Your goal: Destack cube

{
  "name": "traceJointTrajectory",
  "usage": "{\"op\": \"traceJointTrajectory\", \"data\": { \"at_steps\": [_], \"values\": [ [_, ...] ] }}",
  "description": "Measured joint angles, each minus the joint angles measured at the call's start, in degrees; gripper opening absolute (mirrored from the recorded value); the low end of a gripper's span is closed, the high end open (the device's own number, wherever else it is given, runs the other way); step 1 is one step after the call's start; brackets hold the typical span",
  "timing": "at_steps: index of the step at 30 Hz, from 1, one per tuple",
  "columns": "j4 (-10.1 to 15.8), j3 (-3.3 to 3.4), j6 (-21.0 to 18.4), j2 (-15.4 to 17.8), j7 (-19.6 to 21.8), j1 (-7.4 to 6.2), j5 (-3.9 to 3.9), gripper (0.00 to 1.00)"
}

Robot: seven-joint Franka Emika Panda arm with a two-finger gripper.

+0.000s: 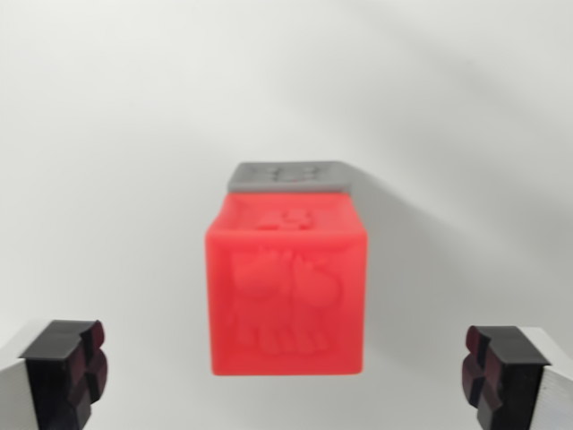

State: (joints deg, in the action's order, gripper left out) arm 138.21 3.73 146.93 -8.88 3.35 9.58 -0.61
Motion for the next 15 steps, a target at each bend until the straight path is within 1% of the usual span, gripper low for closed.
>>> {"op": "traceJointTrajectory", "data": {
  "at_steps": [3,6,15],
  "values": [
    [0.9,0.00,1.8,-0.9,-2.8,0.62,-0.24,1.00],
    [1.5,0.01,3.1,-1.8,-4.2,1.08,-0.39,1.00],
    [1.3,-0.26,8.1,-7.1,-4.9,1.14,-1.15,1.00]
  ]
}}
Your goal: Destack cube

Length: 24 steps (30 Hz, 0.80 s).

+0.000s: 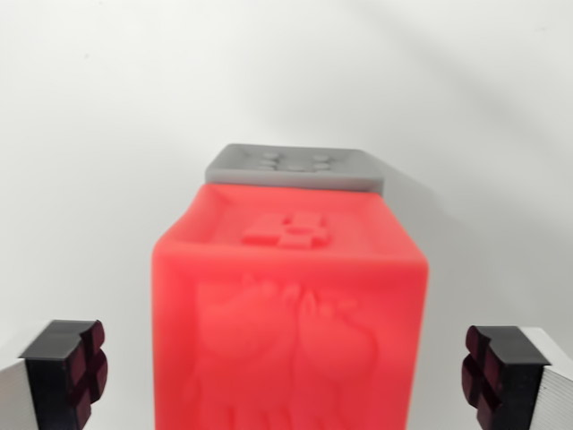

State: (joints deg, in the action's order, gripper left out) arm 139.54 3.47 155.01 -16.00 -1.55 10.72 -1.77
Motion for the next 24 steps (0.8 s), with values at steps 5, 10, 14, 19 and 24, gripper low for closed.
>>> {"op": "traceJointTrajectory", "data": {
  "at_steps": [5,10,14,19,24],
  "values": [
    [-0.2,-0.12,2.1,-2.2,-0.3,0.04,-0.38,1.00],
    [-0.4,-0.19,3.2,-3.5,-0.5,0.06,-0.65,1.00],
    [-0.5,-0.19,3.3,-3.6,-0.6,0.06,-0.70,0.00],
    [-0.5,-0.19,3.3,-3.6,-0.6,0.06,-0.71,0.00],
    [-0.5,-0.19,3.3,-3.6,-0.6,0.06,-0.72,0.00]
  ]
}}
